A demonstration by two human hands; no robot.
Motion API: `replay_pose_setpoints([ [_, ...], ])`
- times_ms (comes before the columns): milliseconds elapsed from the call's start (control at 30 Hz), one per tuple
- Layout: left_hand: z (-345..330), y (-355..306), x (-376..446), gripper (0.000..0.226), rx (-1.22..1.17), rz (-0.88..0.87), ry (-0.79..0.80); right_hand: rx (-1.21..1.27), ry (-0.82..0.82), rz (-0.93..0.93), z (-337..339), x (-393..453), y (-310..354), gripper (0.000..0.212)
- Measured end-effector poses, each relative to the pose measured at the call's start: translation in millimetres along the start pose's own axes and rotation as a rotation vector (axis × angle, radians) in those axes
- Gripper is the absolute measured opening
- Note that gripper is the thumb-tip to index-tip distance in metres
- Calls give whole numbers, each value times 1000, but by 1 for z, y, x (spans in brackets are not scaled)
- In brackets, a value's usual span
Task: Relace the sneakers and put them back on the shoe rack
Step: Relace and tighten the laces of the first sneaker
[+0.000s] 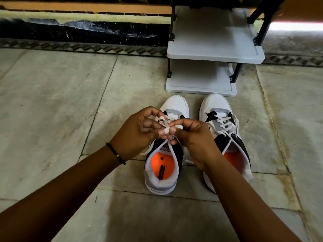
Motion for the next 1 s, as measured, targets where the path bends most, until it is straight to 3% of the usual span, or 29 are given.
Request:
replay_pose_setpoints([
  [67, -2, 1, -1, 26, 187, -28, 0, -2, -45, 41, -1, -2, -3, 22],
  [133, -5, 3, 0, 21, 215, -13, 40, -34, -61, 99, -3, -3, -2, 23],
  [300, -8, 3, 3, 21, -162, 209, 116, -141, -85, 234, -3, -6, 9, 31],
  [433, -5, 9, 5, 17, -233, 350, 81, -483, -79, 392, -1, -4, 16, 29],
  [533, -5, 9, 7, 10, -224, 337, 70, -654, -28, 488, -1, -3, 23, 24],
  [667, 2, 8, 9, 21, -121, 212, 15, -855, 64, 522, -7, -3, 30, 11],
  [767, 8, 5, 9, 24, 19, 102, -40, -837, 72, 439, -7, -2, 29, 3],
  [867, 9, -1, 8, 23, 115, 28, -94, -788, 33, 385, -5, -1, 27, 10],
  [1000, 7, -3, 6, 19, 245, -16, -163, -814, -23, 485, -7, -7, 26, 9],
])
Point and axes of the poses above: each hand's wrist, its own x-axis towards the middle knuckle, its own z-axis out of the back of the hand, y = z × x, the point moved 5 cm from there along x, towards the middle knuckle, and after that the axes turned 7 degrees about z, right-handed, at the moved point
